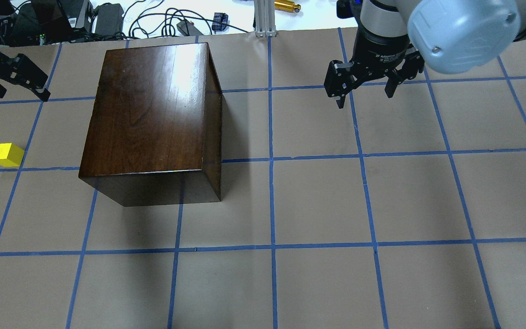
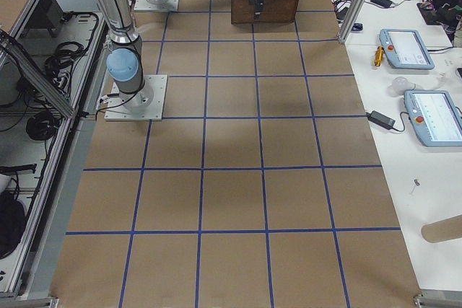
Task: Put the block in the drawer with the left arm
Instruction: 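Lower the left gripper and grasp the white drawer handle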
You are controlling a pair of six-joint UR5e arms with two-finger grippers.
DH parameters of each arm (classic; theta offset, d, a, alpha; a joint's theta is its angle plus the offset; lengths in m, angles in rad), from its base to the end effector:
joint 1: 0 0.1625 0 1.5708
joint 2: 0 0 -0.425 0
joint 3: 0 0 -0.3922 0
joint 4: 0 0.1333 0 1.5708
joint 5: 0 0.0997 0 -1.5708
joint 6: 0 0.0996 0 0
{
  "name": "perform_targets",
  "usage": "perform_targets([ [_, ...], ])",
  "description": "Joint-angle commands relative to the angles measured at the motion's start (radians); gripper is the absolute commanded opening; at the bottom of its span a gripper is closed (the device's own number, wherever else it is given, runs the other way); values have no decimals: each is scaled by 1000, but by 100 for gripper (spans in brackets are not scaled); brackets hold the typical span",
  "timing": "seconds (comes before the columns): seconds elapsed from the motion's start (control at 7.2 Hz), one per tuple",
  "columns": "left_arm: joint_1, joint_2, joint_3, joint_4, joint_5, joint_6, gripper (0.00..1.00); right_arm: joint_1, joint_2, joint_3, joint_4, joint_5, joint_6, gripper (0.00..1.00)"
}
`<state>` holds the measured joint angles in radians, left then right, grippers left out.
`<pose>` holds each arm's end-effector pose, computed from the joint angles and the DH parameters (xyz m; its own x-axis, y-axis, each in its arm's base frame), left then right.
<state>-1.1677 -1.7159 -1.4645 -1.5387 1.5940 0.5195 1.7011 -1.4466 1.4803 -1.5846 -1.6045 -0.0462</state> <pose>0.0962 -0.5595 0.4676 -0.9931 0.1163 -0.0168 0.1161 0.9931 0.0173 0.1993 -0.5208 0.4695 -0.9838 -0.1762 0.0327 -0.1755 0.9842 0.0214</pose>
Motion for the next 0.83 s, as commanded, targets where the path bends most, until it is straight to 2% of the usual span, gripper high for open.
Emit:
perform_targets([
  [0.0,20,-51,1,2,-2,2,100,0,0,0,0,0,-1,100],
  [0.42,54,-114,-22,5,-110,-10,100,0,0,0,0,0,-1,100],
  [0.69,68,-155,-37,32,-112,-12,100,0,0,0,0,0,0,100],
])
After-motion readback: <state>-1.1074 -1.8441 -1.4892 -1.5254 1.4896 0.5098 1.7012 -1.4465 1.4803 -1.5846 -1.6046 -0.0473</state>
